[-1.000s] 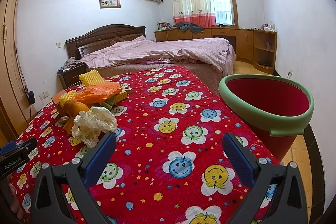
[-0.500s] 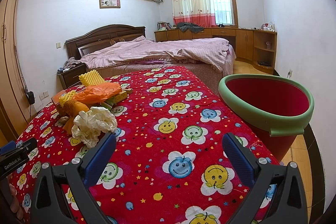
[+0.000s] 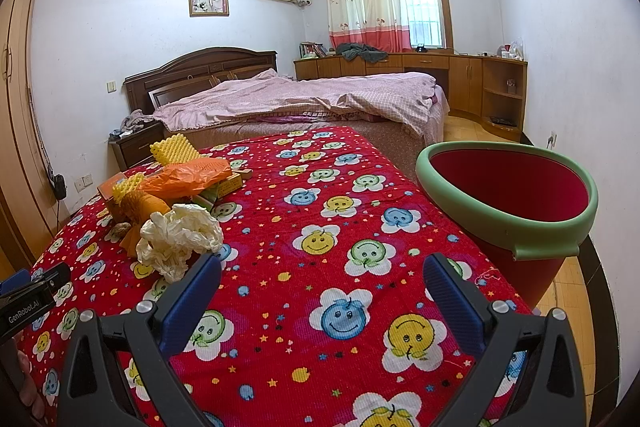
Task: Collect trash
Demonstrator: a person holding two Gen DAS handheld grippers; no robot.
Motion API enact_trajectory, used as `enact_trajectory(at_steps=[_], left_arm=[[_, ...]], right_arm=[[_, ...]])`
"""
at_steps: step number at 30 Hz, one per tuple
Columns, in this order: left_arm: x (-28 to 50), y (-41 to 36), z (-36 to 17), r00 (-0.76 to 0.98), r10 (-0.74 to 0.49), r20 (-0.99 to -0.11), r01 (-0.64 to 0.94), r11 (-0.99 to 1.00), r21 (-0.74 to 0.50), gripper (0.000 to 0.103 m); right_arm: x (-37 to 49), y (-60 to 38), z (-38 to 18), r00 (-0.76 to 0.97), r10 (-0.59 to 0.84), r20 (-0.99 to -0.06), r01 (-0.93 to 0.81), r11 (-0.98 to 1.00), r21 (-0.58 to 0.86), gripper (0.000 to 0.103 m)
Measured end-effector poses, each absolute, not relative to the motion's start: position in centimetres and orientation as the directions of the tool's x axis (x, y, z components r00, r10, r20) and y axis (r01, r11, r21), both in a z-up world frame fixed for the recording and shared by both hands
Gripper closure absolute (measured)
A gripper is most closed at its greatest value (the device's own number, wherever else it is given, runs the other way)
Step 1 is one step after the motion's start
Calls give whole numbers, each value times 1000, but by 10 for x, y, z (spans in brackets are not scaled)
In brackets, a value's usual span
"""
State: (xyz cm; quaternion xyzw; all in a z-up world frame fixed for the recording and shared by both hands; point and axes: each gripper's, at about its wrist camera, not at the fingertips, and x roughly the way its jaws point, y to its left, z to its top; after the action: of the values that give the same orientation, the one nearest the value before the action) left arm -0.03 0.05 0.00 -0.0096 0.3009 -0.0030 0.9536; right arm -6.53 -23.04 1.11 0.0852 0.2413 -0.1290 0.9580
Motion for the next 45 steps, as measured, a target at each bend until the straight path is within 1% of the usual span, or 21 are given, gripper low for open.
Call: enact_trajectory(at_steps=[10,20,37,45], left_arm=[[0,0,0,819,-10,-574,-1,1000,-19,11],[5,2,1,805,-11,-593,1,1000,-18,11],[10,-1,-3,786,-35,-617,22,999,-29,11],[17,0,-1,766,-66,-640,50,998,-44,11]], right_arm=[[-65,-230,11,850,-205,-484,288,952,101,0],[-68,-233,15,846,-201,-495,287,953,102,0],[-66,-239,11,838,-199,-508,287,953,99,0],[-61,-242,14,829,-178,-530,281,952,120,0]])
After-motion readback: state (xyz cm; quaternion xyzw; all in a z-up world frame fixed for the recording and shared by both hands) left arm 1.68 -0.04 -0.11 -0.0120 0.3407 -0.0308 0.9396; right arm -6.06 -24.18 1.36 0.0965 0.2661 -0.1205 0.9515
